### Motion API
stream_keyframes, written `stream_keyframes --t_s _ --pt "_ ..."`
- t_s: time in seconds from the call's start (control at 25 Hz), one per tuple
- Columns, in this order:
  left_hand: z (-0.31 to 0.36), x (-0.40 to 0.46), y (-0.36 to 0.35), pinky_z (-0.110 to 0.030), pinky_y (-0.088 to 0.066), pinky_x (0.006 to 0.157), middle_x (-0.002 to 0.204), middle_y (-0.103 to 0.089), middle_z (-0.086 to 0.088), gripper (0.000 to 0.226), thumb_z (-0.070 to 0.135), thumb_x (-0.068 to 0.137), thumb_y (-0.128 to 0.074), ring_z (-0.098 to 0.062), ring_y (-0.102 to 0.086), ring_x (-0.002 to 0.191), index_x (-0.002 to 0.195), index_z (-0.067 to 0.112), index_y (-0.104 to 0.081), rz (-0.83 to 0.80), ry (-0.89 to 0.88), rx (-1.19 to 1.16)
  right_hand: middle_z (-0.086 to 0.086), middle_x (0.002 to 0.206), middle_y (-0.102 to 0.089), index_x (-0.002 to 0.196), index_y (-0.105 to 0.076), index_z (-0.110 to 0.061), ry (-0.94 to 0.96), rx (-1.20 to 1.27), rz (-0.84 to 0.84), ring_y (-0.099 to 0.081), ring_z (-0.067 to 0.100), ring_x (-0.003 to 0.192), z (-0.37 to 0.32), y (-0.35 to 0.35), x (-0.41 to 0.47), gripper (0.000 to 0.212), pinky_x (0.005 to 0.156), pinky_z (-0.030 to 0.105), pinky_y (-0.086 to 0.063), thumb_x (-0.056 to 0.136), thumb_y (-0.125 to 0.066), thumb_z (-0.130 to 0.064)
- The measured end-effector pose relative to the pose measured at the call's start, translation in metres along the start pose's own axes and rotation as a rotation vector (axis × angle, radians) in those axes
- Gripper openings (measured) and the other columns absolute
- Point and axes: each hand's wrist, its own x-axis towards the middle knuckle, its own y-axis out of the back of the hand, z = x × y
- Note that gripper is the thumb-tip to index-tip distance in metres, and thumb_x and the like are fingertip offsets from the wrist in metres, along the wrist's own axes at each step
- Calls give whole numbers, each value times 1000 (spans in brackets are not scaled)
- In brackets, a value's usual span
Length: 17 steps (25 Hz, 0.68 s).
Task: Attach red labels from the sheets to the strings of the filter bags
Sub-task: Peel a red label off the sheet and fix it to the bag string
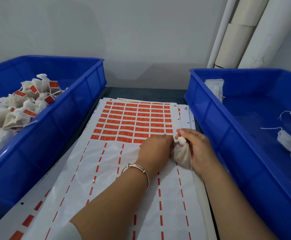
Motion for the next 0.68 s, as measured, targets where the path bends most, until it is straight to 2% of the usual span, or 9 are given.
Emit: stream_keyframes --t_s 0.12,0.36,0.56,0.68 --pt "1 0 0 -29 -51 85 103 -66 0 19 24 96 -50 -18 -61 83 113 20 -59 -7 -7 11 2 95 -75 94 -72 -17 1 -14 12 -73 21 85 1 0 1 11 70 34 -58 87 -65 -22" --pt "0 0 0 -27 -47 80 102 -65 -3 17 21 96 -50 -18 -58 79 111 18 -55 20 23 -30 0 90 -75 91 -72 -18 19 -35 37 -73 18 79 2 -1 1 9 62 30 -57 87 -65 -22" --pt "-1 1 1 -22 -42 71 96 -65 -1 22 32 96 -47 -13 -51 71 108 18 -57 55 94 -110 -1 89 -75 92 -72 -18 10 -47 41 -73 16 76 1 -1 2 10 59 29 -56 86 -66 -23" --pt "-1 1 0 -22 -46 77 99 -66 0 20 29 97 -47 -14 -55 75 107 19 -60 53 55 -98 0 90 -75 92 -73 -17 13 -56 48 -73 16 77 2 0 2 10 60 29 -56 86 -66 -22"
